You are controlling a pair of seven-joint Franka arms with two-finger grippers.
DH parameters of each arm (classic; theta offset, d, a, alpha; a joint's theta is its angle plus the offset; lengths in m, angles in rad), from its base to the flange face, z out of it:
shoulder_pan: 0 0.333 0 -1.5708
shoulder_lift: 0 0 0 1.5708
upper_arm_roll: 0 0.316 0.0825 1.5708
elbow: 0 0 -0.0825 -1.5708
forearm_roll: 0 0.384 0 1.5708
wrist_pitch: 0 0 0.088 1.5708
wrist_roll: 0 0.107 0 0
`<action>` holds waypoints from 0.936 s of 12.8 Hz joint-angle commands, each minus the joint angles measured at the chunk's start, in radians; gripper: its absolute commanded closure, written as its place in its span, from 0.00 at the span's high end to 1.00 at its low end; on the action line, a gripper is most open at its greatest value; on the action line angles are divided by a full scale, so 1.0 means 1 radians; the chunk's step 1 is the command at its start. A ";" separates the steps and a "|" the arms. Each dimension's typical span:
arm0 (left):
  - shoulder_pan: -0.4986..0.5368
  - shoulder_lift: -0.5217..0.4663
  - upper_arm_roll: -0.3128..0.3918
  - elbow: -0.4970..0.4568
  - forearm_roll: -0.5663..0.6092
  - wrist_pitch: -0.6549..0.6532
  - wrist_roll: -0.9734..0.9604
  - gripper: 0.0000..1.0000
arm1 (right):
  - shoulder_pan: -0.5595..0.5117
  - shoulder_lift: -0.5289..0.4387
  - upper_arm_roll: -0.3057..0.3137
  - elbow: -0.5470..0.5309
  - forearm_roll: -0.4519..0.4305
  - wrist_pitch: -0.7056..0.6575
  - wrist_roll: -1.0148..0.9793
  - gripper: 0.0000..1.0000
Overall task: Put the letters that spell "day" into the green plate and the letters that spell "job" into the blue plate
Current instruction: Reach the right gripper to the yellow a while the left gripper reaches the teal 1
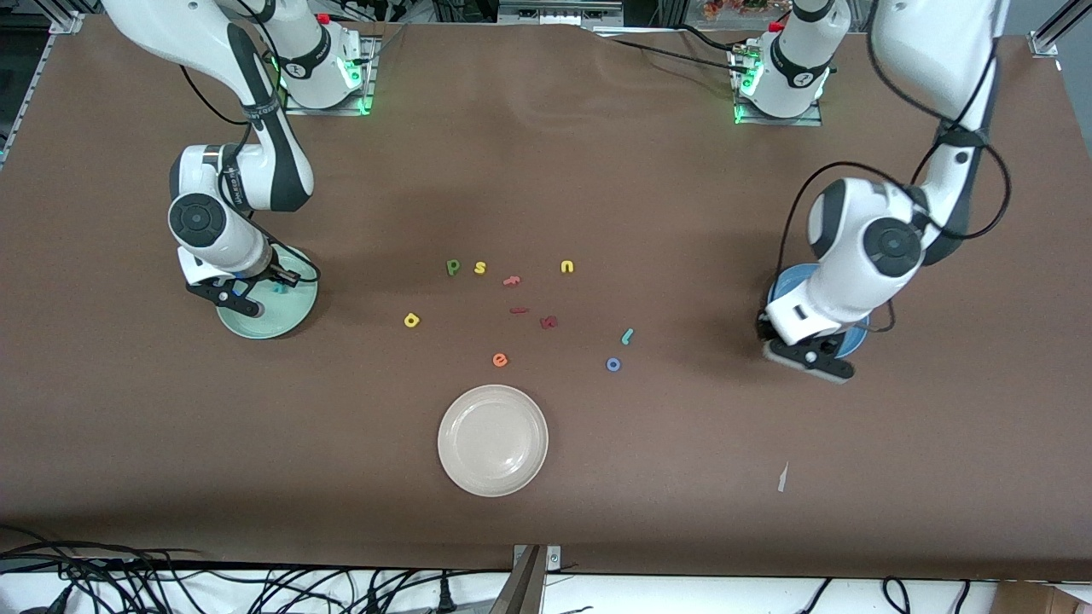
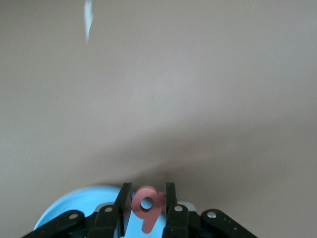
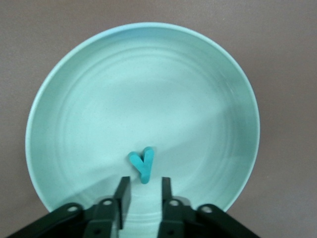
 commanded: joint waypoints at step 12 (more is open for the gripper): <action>0.092 -0.085 -0.118 -0.188 -0.076 0.088 0.103 0.78 | 0.016 0.130 0.244 0.400 0.223 -0.207 0.168 1.00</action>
